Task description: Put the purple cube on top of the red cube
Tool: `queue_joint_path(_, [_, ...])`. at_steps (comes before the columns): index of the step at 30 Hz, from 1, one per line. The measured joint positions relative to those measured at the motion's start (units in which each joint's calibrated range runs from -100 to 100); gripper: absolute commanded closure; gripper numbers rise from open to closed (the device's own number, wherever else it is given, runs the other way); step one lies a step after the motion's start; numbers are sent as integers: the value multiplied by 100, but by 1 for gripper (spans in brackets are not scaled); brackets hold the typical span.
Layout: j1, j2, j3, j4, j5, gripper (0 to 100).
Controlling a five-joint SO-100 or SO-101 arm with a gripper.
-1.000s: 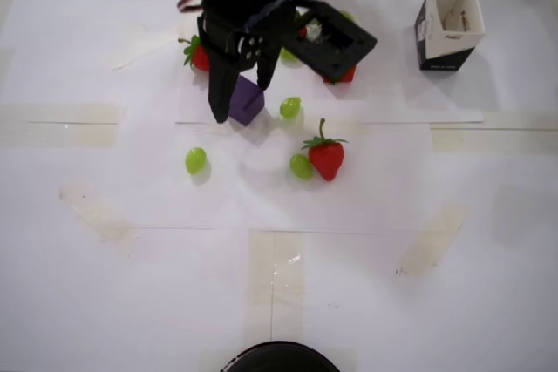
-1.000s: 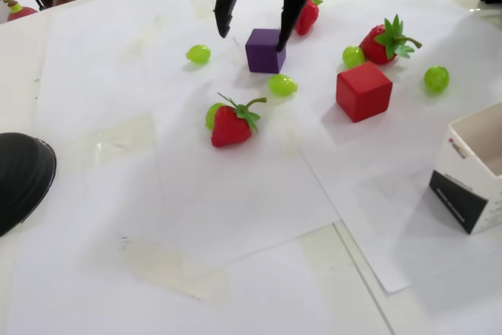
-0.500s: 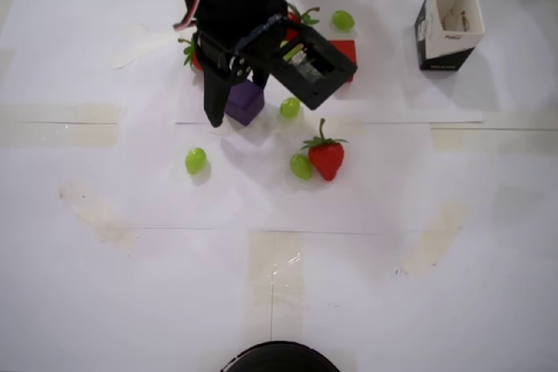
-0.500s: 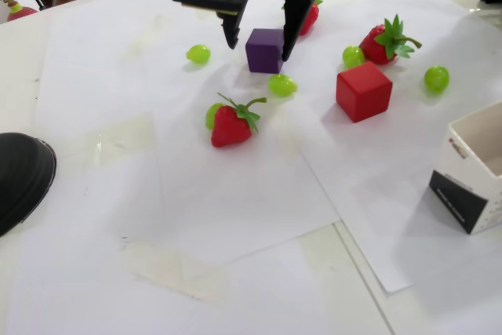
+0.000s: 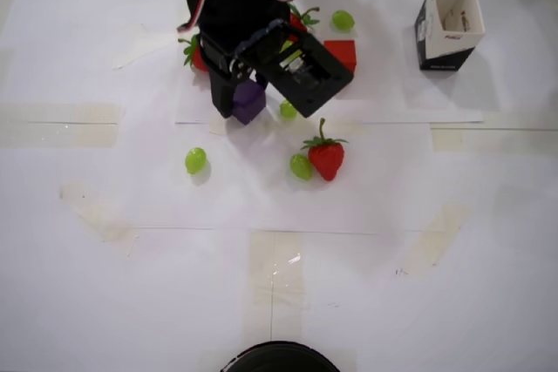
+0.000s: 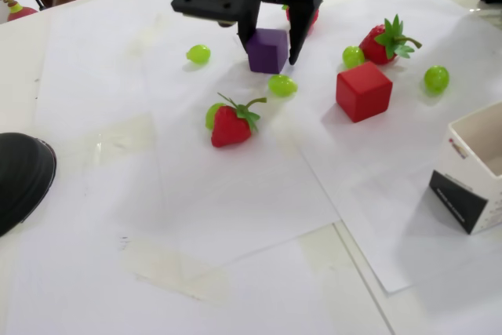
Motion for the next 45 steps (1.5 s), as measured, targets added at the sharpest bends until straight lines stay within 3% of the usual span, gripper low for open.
queue_joint_path(10, [0, 0, 0, 111, -190, 94])
queue_joint_path(17, [-127, -82, 0, 379, -469, 94])
queue_joint_path(32, [-861, -1990, 63, 1700, -1470, 94])
queue_joint_path(45, [-1940, -2363, 1113, 1241, -2144, 94])
